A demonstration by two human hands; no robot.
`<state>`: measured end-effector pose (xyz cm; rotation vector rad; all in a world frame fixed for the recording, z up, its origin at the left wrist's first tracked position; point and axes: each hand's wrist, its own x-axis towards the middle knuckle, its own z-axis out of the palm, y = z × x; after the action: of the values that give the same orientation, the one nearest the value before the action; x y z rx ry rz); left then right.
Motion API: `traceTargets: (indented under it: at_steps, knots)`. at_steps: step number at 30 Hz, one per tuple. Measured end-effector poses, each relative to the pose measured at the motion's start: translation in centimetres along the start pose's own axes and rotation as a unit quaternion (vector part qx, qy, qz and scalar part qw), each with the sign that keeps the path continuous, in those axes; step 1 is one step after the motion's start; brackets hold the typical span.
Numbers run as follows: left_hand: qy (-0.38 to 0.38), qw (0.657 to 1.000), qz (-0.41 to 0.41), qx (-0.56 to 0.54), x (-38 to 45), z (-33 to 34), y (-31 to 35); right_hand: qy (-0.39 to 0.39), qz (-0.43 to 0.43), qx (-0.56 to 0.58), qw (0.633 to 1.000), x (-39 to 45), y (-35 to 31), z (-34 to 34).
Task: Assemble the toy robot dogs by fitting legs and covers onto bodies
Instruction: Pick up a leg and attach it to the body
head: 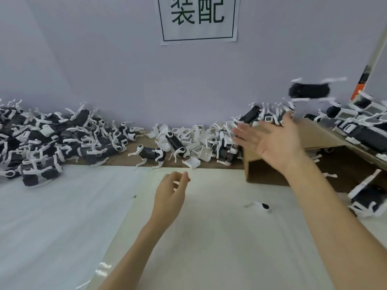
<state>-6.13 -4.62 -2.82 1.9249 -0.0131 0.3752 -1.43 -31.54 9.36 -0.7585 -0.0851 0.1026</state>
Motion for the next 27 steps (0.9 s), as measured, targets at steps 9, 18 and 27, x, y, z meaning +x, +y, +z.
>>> traceTargets:
  at_steps: [9,18,27]
  knots:
    - [0.011,0.970,0.083,0.230,-0.5,1.3,-1.9,0.074,0.129,-0.102,0.984,-3.7,13.2,-2.7]
    - [0.016,0.873,0.002,0.488,8.8,-0.5,-2.0,0.053,0.149,-0.098,0.983,-2.9,13.5,-2.5]
    - [0.142,0.976,0.081,0.147,9.3,-0.9,1.2,0.060,0.136,-0.114,0.982,-3.5,12.9,-2.6]
